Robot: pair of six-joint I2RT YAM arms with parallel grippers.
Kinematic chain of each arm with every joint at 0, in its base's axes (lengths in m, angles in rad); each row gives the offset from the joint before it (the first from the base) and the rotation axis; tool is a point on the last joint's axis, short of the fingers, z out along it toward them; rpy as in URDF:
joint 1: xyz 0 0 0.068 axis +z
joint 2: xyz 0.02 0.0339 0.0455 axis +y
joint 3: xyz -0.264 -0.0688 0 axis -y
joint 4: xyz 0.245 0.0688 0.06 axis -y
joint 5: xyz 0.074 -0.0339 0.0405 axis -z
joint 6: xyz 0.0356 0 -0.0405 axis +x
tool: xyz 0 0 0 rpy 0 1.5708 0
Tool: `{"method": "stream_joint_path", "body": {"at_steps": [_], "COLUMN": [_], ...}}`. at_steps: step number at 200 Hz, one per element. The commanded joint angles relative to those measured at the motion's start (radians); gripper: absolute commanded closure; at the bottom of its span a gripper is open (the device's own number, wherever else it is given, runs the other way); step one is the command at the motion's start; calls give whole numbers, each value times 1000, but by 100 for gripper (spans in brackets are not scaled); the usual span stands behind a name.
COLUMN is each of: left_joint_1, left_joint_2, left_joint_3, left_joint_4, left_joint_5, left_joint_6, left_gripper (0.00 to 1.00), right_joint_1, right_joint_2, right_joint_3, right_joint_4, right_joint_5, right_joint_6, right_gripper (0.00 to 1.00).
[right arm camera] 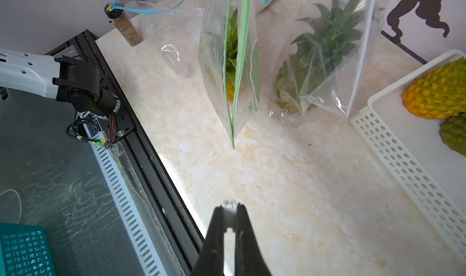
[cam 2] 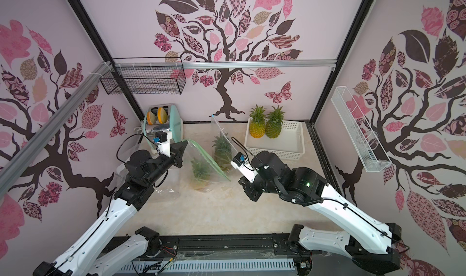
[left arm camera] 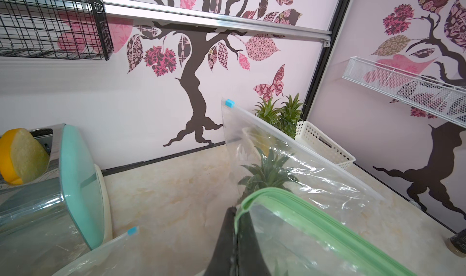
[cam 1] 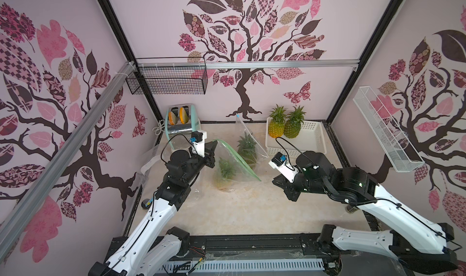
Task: Open the zip-top bag and take out the pineapple
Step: Unzip the zipper on the zipper food storage bag, then open the zipper of the food storage bag at the center of the board.
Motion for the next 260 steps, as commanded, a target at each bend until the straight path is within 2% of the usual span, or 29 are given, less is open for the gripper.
{"method": "stream_joint_path", "body": {"at_steps": [1, 66, 100, 169, 207, 234, 260], "left_joint_1": [2, 2, 2, 4, 6, 9, 13], "left_joint_2": [-14, -12, -27, -75, -97, -109, -122], "left_joint_3": [26, 12, 1, -25, -53, -74, -84], "left_joint_4": [28, 53, 43, 19, 6, 2, -1], "left_joint_5": [24, 51, 47, 28, -4, -38, -79], "left_joint_6": [-4, -29, -27, -15, -7, -5, 0], "left_gripper": [100, 100, 100, 100, 100, 100, 100], "right_joint_1": [-5, -5, -7, -34, -38, -39, -38], "right_joint_2": [10, 51, 134, 266, 280, 289, 278], "right_joint_3": [20, 37, 71, 135, 144, 142, 75], "right_joint_4": [22, 107, 199, 232, 240, 220, 224], "right_joint_5": [-5, -14, -26, -65, -91, -158, -181], "right_joint_6": [-7, -13, -35, -93, -90, -77, -46], "right_gripper": [98, 98, 98, 97, 97, 96, 95]}}
